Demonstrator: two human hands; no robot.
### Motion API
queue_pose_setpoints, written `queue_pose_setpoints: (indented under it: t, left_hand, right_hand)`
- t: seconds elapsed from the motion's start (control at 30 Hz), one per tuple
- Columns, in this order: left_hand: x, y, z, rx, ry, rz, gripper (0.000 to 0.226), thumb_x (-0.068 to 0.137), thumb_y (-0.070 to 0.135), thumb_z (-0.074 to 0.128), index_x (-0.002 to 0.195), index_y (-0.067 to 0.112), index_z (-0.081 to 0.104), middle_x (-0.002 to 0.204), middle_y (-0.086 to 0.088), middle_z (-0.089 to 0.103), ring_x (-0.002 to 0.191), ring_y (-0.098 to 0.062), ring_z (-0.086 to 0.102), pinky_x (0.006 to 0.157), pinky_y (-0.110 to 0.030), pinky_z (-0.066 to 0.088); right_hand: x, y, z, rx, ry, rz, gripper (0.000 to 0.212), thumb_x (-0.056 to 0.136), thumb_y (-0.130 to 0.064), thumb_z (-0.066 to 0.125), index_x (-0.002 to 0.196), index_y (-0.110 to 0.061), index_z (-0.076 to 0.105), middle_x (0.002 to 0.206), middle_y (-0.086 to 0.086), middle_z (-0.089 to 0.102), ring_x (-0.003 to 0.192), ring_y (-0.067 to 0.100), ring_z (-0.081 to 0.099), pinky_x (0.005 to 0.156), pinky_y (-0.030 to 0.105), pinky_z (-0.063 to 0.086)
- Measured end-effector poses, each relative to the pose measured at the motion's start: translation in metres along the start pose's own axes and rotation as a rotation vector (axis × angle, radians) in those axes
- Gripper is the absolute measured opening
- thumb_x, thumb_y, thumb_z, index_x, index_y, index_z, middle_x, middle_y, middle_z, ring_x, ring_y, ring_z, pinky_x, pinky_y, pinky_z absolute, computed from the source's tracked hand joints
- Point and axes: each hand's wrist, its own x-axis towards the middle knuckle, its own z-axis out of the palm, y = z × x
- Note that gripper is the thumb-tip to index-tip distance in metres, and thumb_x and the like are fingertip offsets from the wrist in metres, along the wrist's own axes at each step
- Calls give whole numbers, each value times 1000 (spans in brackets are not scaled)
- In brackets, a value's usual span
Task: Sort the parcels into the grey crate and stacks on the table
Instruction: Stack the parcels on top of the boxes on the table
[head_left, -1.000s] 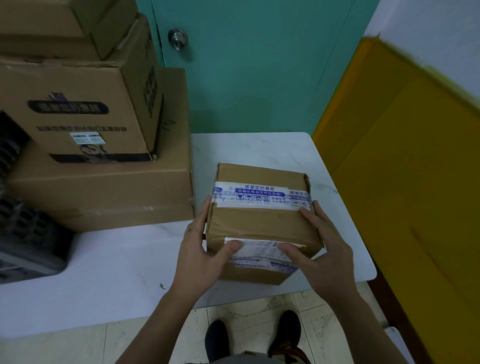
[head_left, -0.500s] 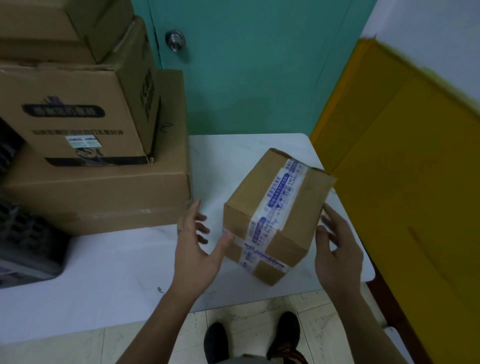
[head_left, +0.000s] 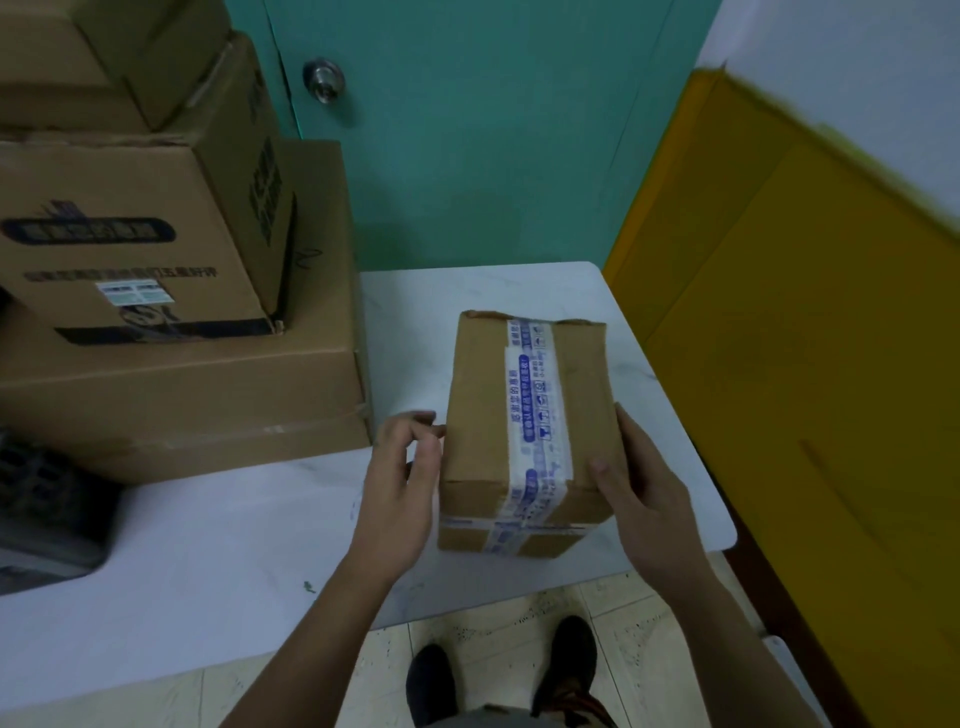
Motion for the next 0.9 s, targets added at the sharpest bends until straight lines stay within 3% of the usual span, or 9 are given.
queue_pose_setpoints:
  t: [0.07, 0.13, 0.27, 0.4, 0.5, 0.57, 0.67, 0.8, 0.9]
  left_hand:
    - [3, 12, 1, -36, -39, -123, 59, 91, 68, 48, 102, 11, 57, 129, 10, 55, 113, 12, 52, 78, -5, 43]
    - [8, 19, 3, -48, -81, -233, 51, 87, 59, 49, 115, 16, 56, 127, 7, 58, 110, 9, 54, 69, -1, 42]
    - [17, 26, 1, -92, -122, -338, 76, 76, 64, 55, 144, 32, 44, 125, 15, 59, 104, 8, 57, 74, -12, 45]
    - [26, 27, -2, -102, -191, -416, 100, 67, 77, 69, 152, 33, 38, 133, 9, 61, 108, -5, 64, 84, -22, 48]
    - [28, 27, -4, -158, -239, -394, 84, 71, 61, 80, 143, 30, 52, 129, 6, 67, 109, -7, 68, 90, -25, 51]
    - [28, 26, -8, -200, -245, -349, 73, 76, 35, 83, 142, 28, 52, 127, 3, 68, 114, -11, 65, 91, -29, 53]
    - [26, 24, -15, -226, -283, -306, 87, 82, 4, 77, 153, 32, 33, 134, 3, 60, 124, -15, 57, 94, -36, 55]
    - [20, 19, -16, -204, -270, -304, 88, 67, 18, 83, 144, 34, 44, 132, 5, 61, 121, -14, 58, 83, -27, 57]
    - [14, 20, -15, -232, -255, -345, 75, 68, 29, 85, 135, 31, 52, 128, 8, 64, 115, -14, 64, 84, -28, 56]
  right_hand:
    - [1, -3, 1, 4, -13, -6, 75, 83, -43, 53, 153, -23, 33, 131, -18, 53, 101, -23, 55, 77, 5, 49]
    - [2, -5, 0, 1, -13, -8, 74, 82, -42, 54, 152, -23, 35, 129, -18, 54, 102, -21, 56, 76, 6, 50]
    - [2, -11, -3, 37, -30, 91, 74, 77, -53, 55, 147, -35, 38, 127, -15, 59, 103, -6, 63, 76, 15, 55]
    - [4, -20, 0, 45, -37, 264, 62, 80, -66, 47, 134, -37, 51, 118, -13, 65, 104, 8, 64, 92, 33, 54]
    - [9, -25, -1, 127, -44, 291, 32, 96, -41, 53, 128, -36, 53, 111, -16, 66, 101, 7, 64, 83, 26, 52]
    - [11, -24, -7, 215, -85, 270, 39, 95, -19, 60, 132, -30, 51, 118, -7, 66, 105, 13, 66, 84, 30, 54]
    - [11, -18, -10, 254, -139, 211, 58, 76, 0, 71, 124, -21, 46, 122, 0, 65, 108, 16, 66, 81, 32, 56]
    - [9, -7, 0, 192, -139, 192, 45, 82, 15, 62, 111, -14, 44, 120, 1, 64, 116, 17, 61, 92, 36, 52]
    - [5, -3, 4, 178, -155, 235, 41, 85, 13, 61, 110, -15, 44, 122, 2, 63, 114, 15, 61, 85, 30, 51]
